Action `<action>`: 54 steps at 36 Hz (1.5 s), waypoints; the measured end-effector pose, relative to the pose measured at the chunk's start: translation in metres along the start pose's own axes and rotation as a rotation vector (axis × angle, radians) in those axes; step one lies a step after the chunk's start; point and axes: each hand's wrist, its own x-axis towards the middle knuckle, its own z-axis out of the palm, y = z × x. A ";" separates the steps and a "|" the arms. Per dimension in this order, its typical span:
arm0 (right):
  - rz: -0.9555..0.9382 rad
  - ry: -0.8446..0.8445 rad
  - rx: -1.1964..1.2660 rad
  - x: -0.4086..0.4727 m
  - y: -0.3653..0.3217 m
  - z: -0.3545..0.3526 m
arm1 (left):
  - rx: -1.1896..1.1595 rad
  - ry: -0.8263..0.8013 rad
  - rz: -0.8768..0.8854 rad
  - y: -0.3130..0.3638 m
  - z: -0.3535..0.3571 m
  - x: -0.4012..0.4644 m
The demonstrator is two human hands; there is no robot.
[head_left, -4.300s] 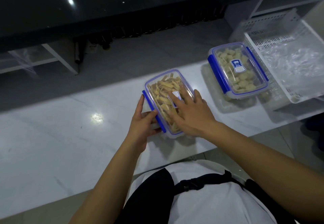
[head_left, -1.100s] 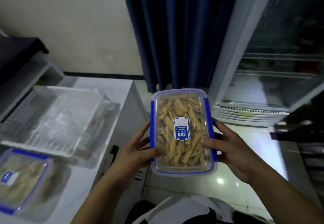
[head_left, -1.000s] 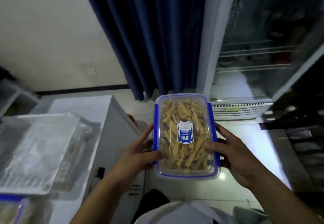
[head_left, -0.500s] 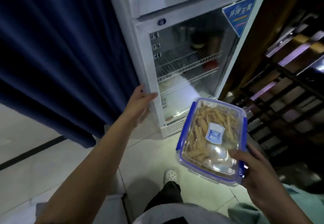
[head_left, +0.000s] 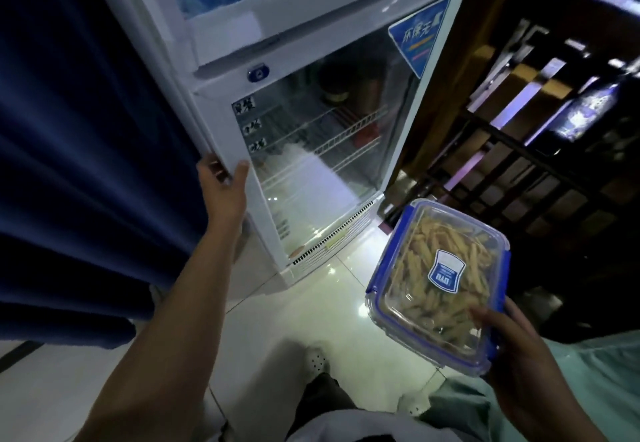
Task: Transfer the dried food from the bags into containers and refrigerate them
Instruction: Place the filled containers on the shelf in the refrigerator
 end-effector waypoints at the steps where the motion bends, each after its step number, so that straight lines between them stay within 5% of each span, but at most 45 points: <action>1: -0.002 0.001 -0.001 0.003 -0.002 -0.002 | 0.011 0.001 0.002 0.000 0.000 0.001; 8: -0.073 -0.027 -0.001 0.033 -0.032 -0.026 | 0.047 0.016 0.055 0.003 0.004 -0.033; 18: -0.076 -0.093 0.018 0.068 -0.064 -0.105 | -0.036 0.011 0.063 -0.005 0.062 -0.226; 27: -0.030 -0.048 0.058 0.069 -0.051 -0.228 | 0.045 -0.411 0.103 0.011 0.164 -0.321; 42: -0.004 0.285 0.279 0.011 0.000 -0.394 | 0.095 -0.737 0.077 0.065 0.380 -0.404; 54: -0.045 0.385 0.405 -0.029 0.014 -0.418 | 0.102 -0.634 -0.039 0.077 0.499 -0.431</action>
